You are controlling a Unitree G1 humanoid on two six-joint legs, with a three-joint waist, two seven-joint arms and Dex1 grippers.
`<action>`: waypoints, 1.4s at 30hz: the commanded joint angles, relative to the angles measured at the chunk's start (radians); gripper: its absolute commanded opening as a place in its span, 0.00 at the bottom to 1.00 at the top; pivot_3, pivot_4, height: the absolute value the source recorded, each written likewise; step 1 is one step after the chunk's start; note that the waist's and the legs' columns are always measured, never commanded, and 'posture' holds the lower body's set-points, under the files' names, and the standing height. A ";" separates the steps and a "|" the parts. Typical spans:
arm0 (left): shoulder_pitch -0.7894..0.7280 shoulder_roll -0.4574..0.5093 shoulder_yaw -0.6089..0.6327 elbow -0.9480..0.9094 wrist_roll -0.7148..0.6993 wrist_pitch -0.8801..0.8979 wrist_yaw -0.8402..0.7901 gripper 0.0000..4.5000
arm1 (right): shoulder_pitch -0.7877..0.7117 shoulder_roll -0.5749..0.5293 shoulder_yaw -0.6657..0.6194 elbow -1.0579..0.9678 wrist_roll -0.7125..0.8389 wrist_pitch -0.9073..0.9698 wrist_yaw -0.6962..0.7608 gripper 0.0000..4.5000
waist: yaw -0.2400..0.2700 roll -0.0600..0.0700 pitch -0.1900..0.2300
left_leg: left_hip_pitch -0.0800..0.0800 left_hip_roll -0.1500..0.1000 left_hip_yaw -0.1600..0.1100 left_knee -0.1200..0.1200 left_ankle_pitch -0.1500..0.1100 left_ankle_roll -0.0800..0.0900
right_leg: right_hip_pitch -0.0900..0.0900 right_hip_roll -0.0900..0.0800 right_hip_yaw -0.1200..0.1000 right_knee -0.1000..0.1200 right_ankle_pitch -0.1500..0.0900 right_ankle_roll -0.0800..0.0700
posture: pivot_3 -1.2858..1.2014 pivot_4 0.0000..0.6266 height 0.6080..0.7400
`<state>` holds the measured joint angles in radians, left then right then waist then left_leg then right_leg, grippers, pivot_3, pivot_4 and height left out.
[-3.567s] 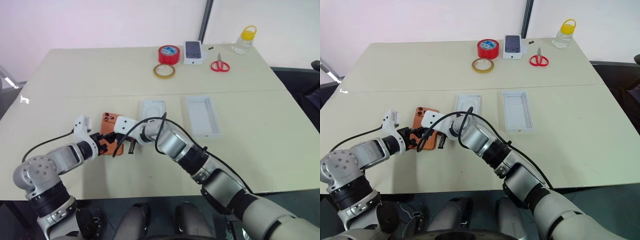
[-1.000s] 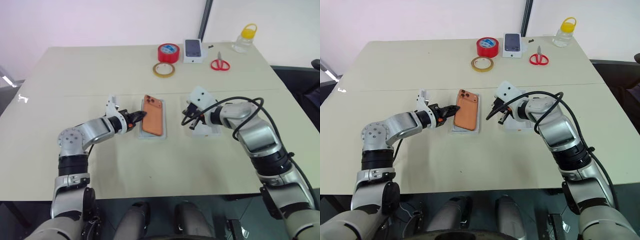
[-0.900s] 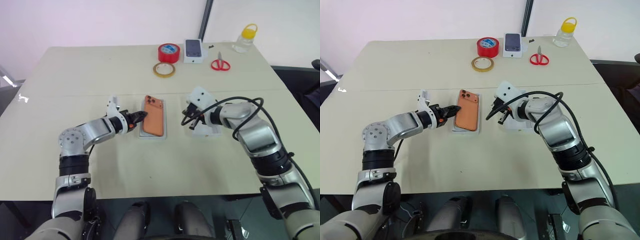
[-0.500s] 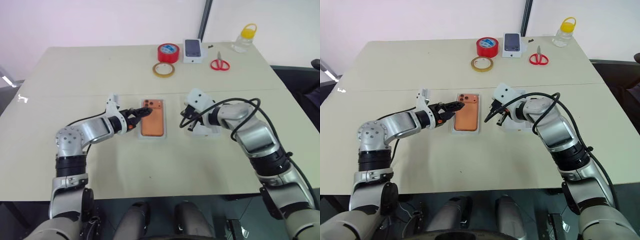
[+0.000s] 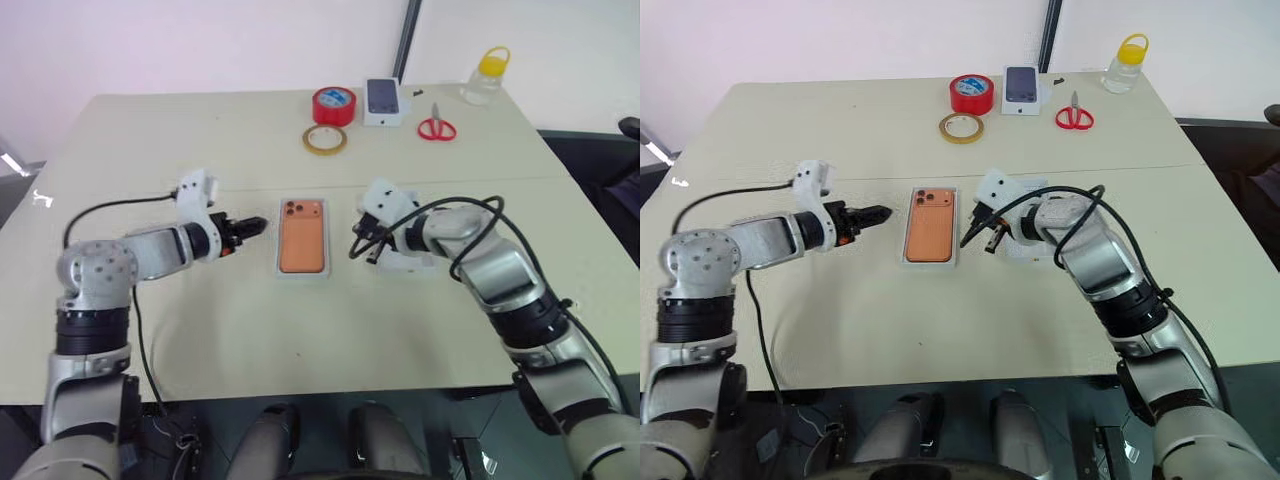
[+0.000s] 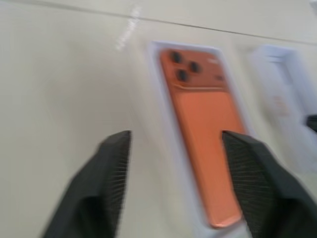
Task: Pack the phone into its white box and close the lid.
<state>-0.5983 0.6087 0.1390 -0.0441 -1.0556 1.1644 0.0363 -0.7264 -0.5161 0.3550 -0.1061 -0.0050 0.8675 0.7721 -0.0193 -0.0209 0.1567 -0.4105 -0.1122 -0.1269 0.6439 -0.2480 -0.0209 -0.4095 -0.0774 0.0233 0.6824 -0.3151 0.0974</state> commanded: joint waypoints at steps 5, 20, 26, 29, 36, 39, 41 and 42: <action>-0.038 0.085 -0.233 0.023 0.355 -0.159 -0.225 0.01 | -0.089 0.083 0.087 0.169 -0.072 -0.019 -0.063 0.00 | 0.007 0.000 0.000 | 0.000 -0.001 0.000 0.000 0.000 0.000 | 0.000 -0.001 0.000 -0.001 0.000 0.000 | 0.52 0.24 1.00; -0.175 -0.125 -0.448 0.184 0.646 -0.222 -0.506 0.01 | -0.170 0.177 0.124 0.338 -0.150 -0.095 -0.076 0.00 | -0.001 0.000 0.000 | -0.001 -0.001 0.000 0.000 0.000 0.000 | -0.001 0.000 -0.001 0.000 0.000 0.000 | 0.52 0.24 1.00; -0.170 -0.227 -0.481 0.133 0.673 -0.184 -0.540 0.01 | -0.102 0.111 0.125 0.191 -0.152 -0.031 -0.033 0.00 | 0.009 0.000 0.000 | -0.001 -0.002 -0.001 0.001 0.000 0.000 | 0.000 -0.001 -0.001 0.000 0.000 0.000 | 0.52 0.24 1.00; -0.179 -0.285 -0.504 0.112 0.685 -0.166 -0.557 0.01 | -0.059 0.058 0.117 0.105 -0.150 0.014 -0.014 0.00 | 0.011 0.000 0.000 | -0.001 -0.002 -0.001 0.001 0.000 0.000 | 0.001 -0.002 -0.002 -0.001 0.000 0.000 | 0.52 0.24 1.00; -0.203 -0.440 -0.567 0.115 0.726 -0.132 -0.578 0.01 | 0.059 -0.084 0.058 -0.109 -0.130 0.147 0.021 0.00 | 0.028 0.000 0.000 | -0.001 -0.002 -0.002 0.002 -0.001 0.001 | 0.002 -0.002 -0.002 -0.001 0.000 0.001 | 0.52 0.24 1.00; -0.204 -0.473 -0.577 0.111 0.733 -0.123 -0.592 0.01 | 0.094 -0.125 0.039 -0.173 -0.121 0.194 0.026 0.00 | 0.031 0.000 0.000 | -0.001 -0.002 -0.002 0.002 -0.001 0.002 | 0.002 -0.002 -0.002 -0.002 0.000 0.001 | 0.52 0.24 1.00; -0.204 -0.491 -0.578 0.116 0.739 -0.122 -0.599 0.01 | 0.119 -0.156 0.029 -0.210 -0.116 0.217 0.031 0.00 | 0.031 0.000 0.000 | -0.001 -0.002 -0.002 0.002 -0.001 0.002 | 0.002 -0.002 -0.002 -0.002 0.000 0.001 | 0.52 0.24 1.00; -0.203 -0.495 -0.578 0.119 0.742 -0.122 -0.603 0.01 | 0.127 -0.167 0.026 -0.224 -0.114 0.227 0.032 0.00 | 0.031 0.000 0.000 | -0.001 -0.002 -0.002 0.002 -0.001 0.002 | 0.002 -0.002 -0.002 -0.002 0.000 0.001 | 0.52 0.24 1.00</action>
<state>-0.7854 0.1705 -0.3907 0.1156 -0.2823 1.0536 -0.5183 -0.5920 -0.7009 0.3792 -0.2425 -0.1690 1.1029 0.7735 0.0119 -0.0206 0.1568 -0.4118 -0.1146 -0.1283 0.6462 -0.2489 -0.0192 -0.4075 -0.0795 0.0213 0.6804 -0.3154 0.0983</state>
